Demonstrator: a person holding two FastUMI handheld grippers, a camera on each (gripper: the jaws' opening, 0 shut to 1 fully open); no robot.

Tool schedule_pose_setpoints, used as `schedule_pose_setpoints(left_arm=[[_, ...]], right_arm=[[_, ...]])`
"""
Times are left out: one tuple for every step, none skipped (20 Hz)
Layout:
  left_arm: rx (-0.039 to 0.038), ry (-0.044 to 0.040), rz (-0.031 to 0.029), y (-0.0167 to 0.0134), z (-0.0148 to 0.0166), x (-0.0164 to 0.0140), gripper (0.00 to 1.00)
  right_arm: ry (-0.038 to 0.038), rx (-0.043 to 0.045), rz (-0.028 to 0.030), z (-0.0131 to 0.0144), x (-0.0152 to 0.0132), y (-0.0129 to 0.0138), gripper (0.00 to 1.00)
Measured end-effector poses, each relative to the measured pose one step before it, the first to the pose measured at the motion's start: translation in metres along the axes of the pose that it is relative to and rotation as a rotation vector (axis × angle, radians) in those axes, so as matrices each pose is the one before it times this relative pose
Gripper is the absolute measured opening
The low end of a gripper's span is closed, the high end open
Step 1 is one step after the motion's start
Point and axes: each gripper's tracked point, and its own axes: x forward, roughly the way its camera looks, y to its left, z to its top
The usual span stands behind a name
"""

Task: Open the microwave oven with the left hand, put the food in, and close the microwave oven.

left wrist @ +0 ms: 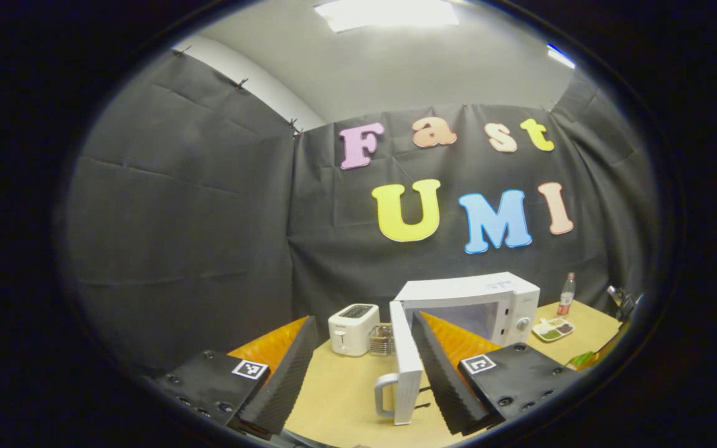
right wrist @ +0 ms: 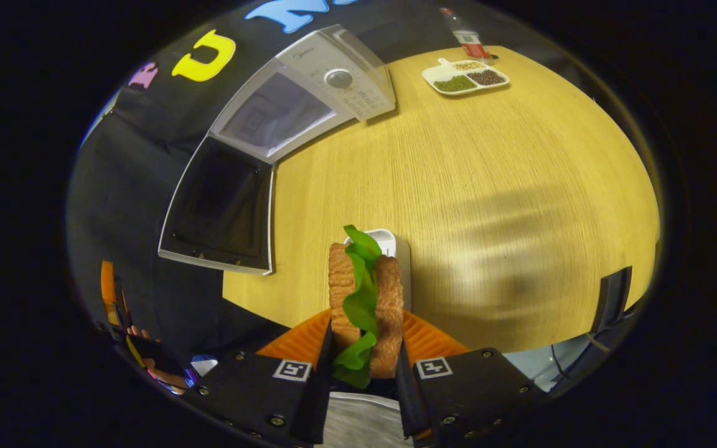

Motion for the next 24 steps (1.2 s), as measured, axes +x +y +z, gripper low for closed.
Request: schedule_pose_setpoints(left_arm=[[-0.00559,-0.00478,-0.00390,0.00024,0.00082,0.00470,0.97],[-0.00875,-0.00407,-0.00551,0.00145,0.00081,0.00581,0.97],[-0.00923,-0.00598,-0.00757,0.00090,0.00004,0.00842,0.97],[-0.00632,-0.00478,-0.00834,0.00132,0.00121,0.00828,0.97],[-0.00317,0.00021,-0.00658,0.00341,-0.00233,0.00964,1.00],[-0.00248,0.00017,-0.00600,0.00395,0.00022,0.00973,0.97],[-0.00197,-0.00341,-0.00654,0.00281,-0.00046,0.00981,1.00],[-0.00149,-0.00624,-0.00808,0.00409,0.00320,0.00866,1.00],[0.00239,-0.00461,-0.00723,0.00555,0.00037,0.00823,1.00],[0.00621,-0.00040,-0.00711,0.00552,-0.00084,0.00908,1.00],[0.00702,0.00085,-0.00515,0.00603,-0.00258,0.01016,1.00],[0.00582,0.00134,-0.00465,0.00603,-0.00053,0.00863,1.00],[0.00510,0.00170,-0.00149,0.00652,-0.00196,0.00830,0.97],[0.00248,0.00232,-0.00025,0.00725,-0.00200,0.00938,1.00],[-0.00054,0.00231,-0.00138,0.00714,0.00004,0.00734,0.97],[-0.00471,0.00110,-0.00383,0.00613,-0.00075,0.00773,1.00],[-0.00458,0.00177,-0.00351,0.00548,-0.00205,0.00743,0.98],[-0.00342,0.00300,-0.00357,0.00623,-0.00057,0.00686,0.97],[-0.00054,0.00368,-0.00294,0.00529,-0.00242,0.00681,0.97],[0.00133,0.00267,-0.00341,0.00495,-0.00137,0.00637,0.97],[0.00250,0.00236,-0.00190,0.00592,-0.00170,0.00547,0.97],[0.00279,0.00187,-0.00240,0.00527,-0.00024,0.00503,0.97],[0.00404,0.00284,-0.00096,0.00566,-0.00111,0.00418,0.97],[0.00269,0.00277,-0.00178,0.00475,-0.00091,0.00357,0.97]], right_arm=[[-0.02356,-0.01854,0.00317,0.00888,-0.00310,0.00701,0.47],[-0.02183,-0.01514,0.00613,0.00732,-0.00266,0.00879,0.46],[-0.02665,-0.00736,0.00762,0.00973,-0.00177,0.00956,0.46],[-0.02830,-0.00145,0.00753,0.00958,-0.00024,0.01016,0.47],[-0.02843,0.00198,0.00691,0.01114,0.00184,0.01095,0.47],[-0.02771,0.00074,0.00715,0.00806,0.00409,0.01159,0.47],[-0.02651,-0.00467,0.00624,0.00993,0.00557,0.01142,0.46],[-0.02902,-0.00447,0.00447,0.00965,0.00783,0.01044,0.47],[-0.03358,-0.00171,0.00368,0.01095,0.00902,0.00952,0.47],[-0.03612,0.00714,0.00468,0.00978,0.00892,0.01019,0.46],[-0.03496,0.01337,0.00777,0.00956,0.01176,0.00973,0.47],[-0.03553,0.01505,0.00875,0.00676,0.01134,0.01013,0.47],[-0.03469,0.01461,0.00690,0.00762,0.01160,0.00783,0.46],[-0.03113,0.01227,0.00529,0.00425,0.01272,0.00700,0.46],[-0.03283,0.01311,0.00659,0.00558,0.01200,0.00691,0.46],[-0.02877,0.01583,0.01148,0.00327,0.01174,0.00669,0.47],[-0.02910,0.01665,0.01473,0.00404,0.01131,0.00696,0.46],[-0.03009,0.01625,0.01376,0.00261,0.01135,0.00741,0.46],[-0.03015,0.01301,0.00902,0.00343,0.01182,0.00506,0.46],[-0.02965,0.01091,0.00250,0.00401,0.01170,0.00216,0.46],[-0.02783,0.01080,0.00185,0.00369,0.01262,0.00222,0.46],[-0.02395,0.01005,0.00303,0.00038,0.01208,0.00233,0.46],[-0.02102,0.00916,0.00195,0.00190,0.01303,0.00168,0.46],[-0.01804,0.00658,0.00177,0.00079,0.01196,0.00144,0.46]])
